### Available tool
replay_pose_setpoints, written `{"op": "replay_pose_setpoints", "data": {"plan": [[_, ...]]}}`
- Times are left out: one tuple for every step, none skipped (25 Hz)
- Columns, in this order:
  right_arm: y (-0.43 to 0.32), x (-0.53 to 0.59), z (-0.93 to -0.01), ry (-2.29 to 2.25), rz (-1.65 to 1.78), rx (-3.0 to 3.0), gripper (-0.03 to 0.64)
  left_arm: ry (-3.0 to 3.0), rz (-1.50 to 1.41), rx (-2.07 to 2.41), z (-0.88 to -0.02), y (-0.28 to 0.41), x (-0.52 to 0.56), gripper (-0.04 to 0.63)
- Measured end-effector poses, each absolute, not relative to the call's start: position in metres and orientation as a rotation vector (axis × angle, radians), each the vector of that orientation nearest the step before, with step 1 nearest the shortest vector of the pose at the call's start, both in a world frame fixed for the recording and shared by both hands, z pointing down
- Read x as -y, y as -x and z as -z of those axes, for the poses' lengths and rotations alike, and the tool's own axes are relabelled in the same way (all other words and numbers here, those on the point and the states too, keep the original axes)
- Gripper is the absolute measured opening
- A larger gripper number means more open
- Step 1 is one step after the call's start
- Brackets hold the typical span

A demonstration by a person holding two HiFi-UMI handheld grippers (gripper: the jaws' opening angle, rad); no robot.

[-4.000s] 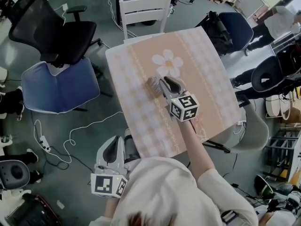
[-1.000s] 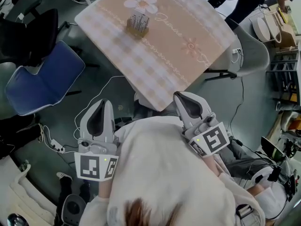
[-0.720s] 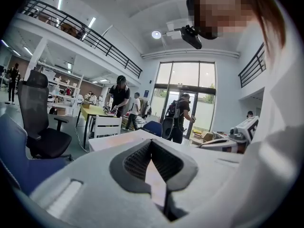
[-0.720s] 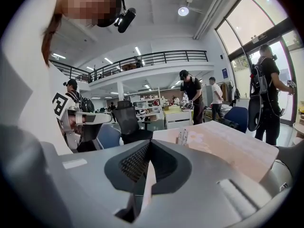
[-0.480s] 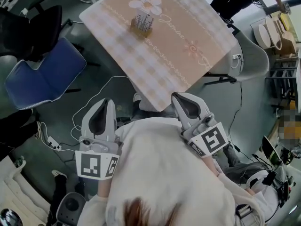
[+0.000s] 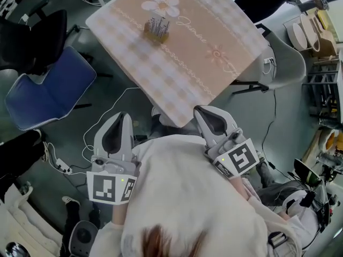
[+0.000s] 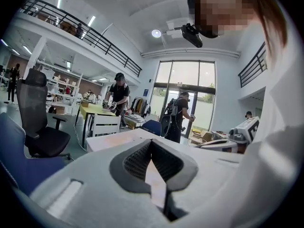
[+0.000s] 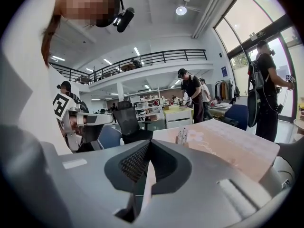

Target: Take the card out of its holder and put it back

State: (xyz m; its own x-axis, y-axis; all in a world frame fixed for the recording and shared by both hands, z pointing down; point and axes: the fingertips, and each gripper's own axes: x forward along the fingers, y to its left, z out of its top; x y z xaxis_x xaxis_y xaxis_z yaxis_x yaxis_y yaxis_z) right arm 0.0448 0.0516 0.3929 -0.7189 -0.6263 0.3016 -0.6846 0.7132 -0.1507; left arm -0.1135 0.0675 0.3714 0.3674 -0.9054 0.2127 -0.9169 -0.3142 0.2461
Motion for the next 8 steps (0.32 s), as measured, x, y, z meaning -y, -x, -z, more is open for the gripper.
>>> {"op": "replay_pose_setpoints", "data": {"plan": [[-0.0458,-0.0509,-0.3936,-1.05,-0.374,2.688,-0.002,-2.313,-0.05,1.599,-0.3715,0.1125,-0.0661,0.0],[-0.0465,-0.0503,-0.394,-1.054,-0.375,2.686,-0.002,-2.315,-0.048,1.597,-0.3714,0.1118,-0.0649,0.0],[-0.0468,-0.0497,-0.394,-1.057,-0.374,2.685,-0.002,-2.316,-0.047,1.595,-0.3713,0.1115,-0.0642,0.0],[-0.0464,-0.049,-0.3937,-1.059,-0.373,2.686,-0.002,-2.317,-0.048,1.593,-0.3715,0.1116,-0.0638,0.0],[-0.0455,-0.0482,-0.3932,-1.061,-0.374,2.688,-0.002,-2.315,-0.048,1.593,-0.372,0.1122,-0.0636,0.0],[-0.0442,-0.0473,-0.3926,-1.063,-0.377,2.692,-0.002,-2.314,-0.049,1.592,-0.3727,0.1131,-0.0635,0.0],[-0.0428,-0.0465,-0.3919,-1.065,-0.381,2.696,-0.002,-2.311,-0.051,1.592,-0.3735,0.1141,-0.0634,0.0],[-0.0413,-0.0457,-0.3912,-1.068,-0.385,2.7,-0.002,-2.309,-0.053,1.592,-0.3743,0.1153,-0.0632,0.0]]}}
